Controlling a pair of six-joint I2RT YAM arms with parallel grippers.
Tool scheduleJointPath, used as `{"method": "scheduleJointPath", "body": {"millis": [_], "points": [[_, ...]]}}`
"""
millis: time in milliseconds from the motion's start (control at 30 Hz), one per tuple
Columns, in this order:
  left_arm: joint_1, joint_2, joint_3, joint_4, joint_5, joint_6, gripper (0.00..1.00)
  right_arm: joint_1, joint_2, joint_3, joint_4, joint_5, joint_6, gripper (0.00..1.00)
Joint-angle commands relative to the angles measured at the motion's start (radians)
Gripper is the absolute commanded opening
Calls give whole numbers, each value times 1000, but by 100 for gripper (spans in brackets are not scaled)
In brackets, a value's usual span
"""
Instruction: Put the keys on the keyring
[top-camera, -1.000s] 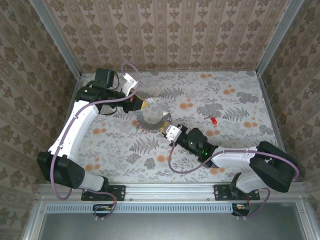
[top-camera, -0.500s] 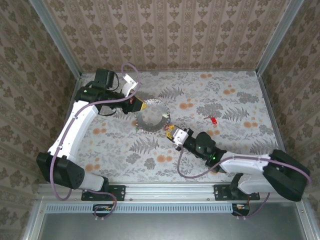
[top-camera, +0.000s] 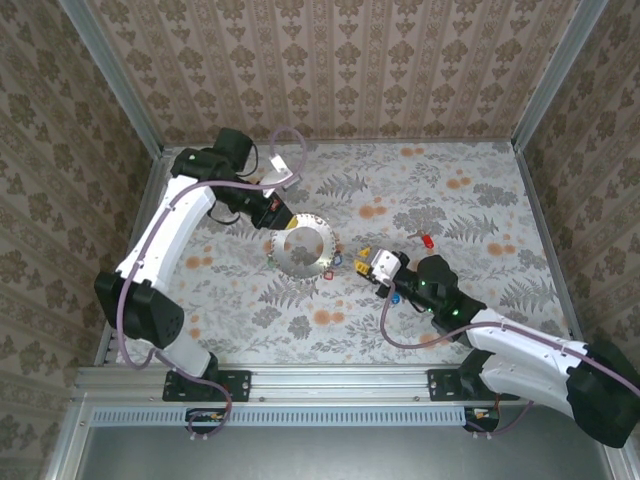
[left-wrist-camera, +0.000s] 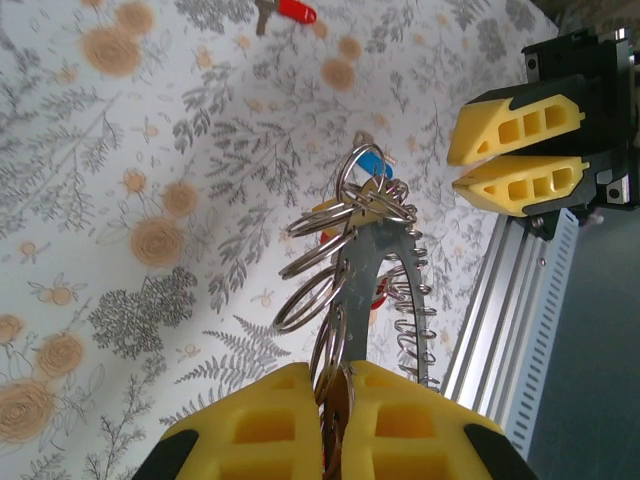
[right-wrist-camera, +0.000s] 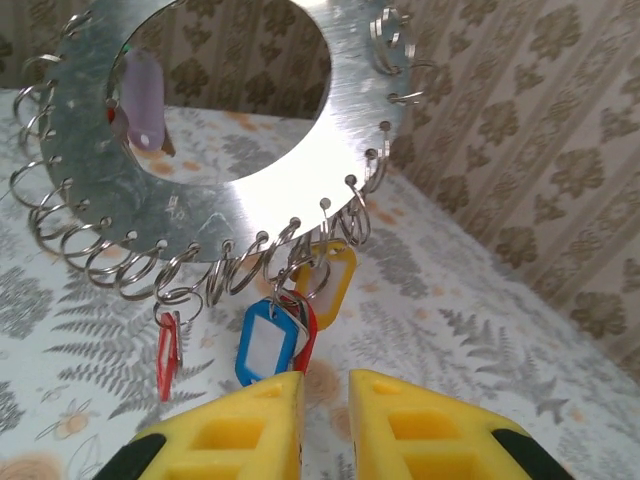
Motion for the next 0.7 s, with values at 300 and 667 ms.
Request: {"method": "scheduleJointPath", "body": {"millis": [300,667], "points": [[-30,90,156,-157,-48,56,0,2,92,4,93,-128,67,21],[-46,92,159,-128,-41,30,0,24,155,33,145,-177,77,19]]}}
